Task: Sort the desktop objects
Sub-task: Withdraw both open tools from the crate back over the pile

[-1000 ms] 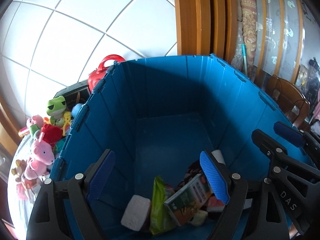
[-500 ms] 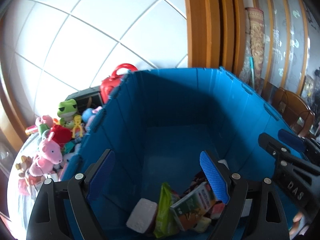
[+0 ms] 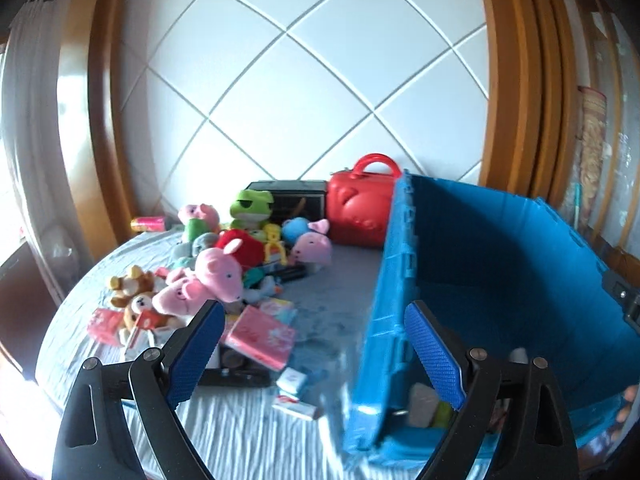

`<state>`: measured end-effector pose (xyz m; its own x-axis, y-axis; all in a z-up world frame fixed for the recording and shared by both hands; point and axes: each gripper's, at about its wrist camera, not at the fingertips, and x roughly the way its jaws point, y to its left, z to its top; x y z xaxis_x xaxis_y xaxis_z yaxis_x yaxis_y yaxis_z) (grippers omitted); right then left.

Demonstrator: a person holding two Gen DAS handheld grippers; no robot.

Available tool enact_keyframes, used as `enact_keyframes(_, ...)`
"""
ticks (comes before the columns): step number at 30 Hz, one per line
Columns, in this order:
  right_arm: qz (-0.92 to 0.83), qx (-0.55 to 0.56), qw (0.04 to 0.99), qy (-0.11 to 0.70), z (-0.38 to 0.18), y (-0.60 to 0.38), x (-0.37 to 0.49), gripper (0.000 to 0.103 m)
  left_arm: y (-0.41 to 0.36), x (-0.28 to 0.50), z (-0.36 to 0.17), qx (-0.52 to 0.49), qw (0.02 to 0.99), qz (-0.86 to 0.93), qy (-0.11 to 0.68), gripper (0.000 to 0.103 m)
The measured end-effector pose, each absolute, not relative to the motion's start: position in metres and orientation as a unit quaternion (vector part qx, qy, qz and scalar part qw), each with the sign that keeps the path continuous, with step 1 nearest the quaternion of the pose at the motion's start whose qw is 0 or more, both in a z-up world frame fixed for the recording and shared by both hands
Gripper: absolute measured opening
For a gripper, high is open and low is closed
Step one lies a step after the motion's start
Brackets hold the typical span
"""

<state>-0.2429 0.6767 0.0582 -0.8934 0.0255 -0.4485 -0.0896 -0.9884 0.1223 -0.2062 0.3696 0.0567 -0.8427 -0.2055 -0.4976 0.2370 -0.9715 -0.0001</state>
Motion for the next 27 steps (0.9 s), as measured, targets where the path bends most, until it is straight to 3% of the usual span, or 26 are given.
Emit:
enact_keyframes(13,0.968,-0.202,-0.152,0.010,0.057,0.408,-0.194,0.103,0.142,-0.158,-0.021,0.332,0.209,-0.919,0.020,0.092)
enact_keyframes(19,0.936,-0.288,-0.198,-0.029,-0.012,0.300,-0.205,0.103,0.064,-0.155,-0.084,0.395,0.225,-0.889,0.048,0.092)
enact_keyframes(27,0.885,-0.429,-0.169,-0.073,-0.134,0.270,-0.253,0.103,0.014,-0.175,-0.174,0.469,0.240,-0.847,0.075,0.092)
